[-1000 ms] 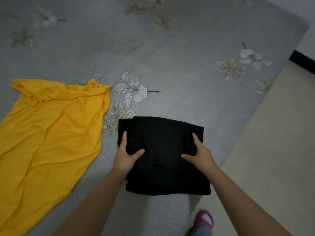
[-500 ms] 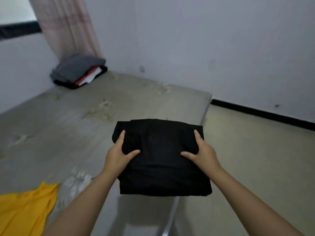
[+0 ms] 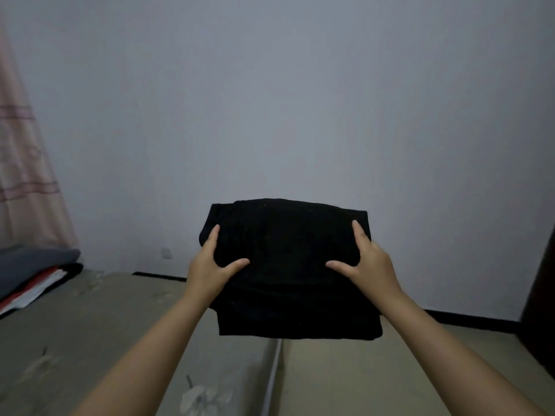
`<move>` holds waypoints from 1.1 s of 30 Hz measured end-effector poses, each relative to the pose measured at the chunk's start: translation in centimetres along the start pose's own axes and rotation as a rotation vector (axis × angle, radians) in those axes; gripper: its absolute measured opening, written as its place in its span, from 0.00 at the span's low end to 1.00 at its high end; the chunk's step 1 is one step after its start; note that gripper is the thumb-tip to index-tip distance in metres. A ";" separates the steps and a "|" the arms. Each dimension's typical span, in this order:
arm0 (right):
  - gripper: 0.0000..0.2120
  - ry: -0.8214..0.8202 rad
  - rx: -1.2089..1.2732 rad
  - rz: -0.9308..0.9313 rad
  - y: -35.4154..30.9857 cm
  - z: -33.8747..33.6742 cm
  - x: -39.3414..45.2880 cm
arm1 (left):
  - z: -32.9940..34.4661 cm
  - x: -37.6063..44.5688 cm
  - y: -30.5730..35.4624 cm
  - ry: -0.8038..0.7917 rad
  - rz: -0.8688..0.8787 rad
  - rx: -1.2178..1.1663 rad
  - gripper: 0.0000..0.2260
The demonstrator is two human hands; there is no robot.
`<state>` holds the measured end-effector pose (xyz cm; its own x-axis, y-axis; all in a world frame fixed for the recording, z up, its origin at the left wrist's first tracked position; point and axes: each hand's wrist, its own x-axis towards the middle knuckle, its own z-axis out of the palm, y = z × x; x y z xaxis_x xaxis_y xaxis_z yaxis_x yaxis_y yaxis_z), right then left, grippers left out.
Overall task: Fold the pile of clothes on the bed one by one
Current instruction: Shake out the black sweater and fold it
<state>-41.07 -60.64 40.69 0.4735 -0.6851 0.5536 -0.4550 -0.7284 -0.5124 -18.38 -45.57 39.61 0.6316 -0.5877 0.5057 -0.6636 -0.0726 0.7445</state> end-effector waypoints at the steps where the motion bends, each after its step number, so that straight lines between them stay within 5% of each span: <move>1: 0.45 0.036 -0.006 -0.008 0.7 -0.2 1.9 | 1.0 2.1 0.4 0.012 0.022 -0.012 0.40; 22: 0.42 0.185 -0.208 0.050 16.9 10.1 40.3 | 22.7 41.5 -4.5 0.009 0.208 -0.019 0.40; 33: 0.44 0.112 -0.033 -0.172 26.1 21.1 62.7 | 32.1 58.6 -10.7 0.181 0.108 0.138 0.40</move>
<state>-7.28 -122.79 48.17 0.4608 -0.5438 0.7014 -0.3996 -0.8328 -0.3831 12.85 -105.11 47.32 0.6075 -0.4451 0.6579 -0.7717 -0.1344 0.6216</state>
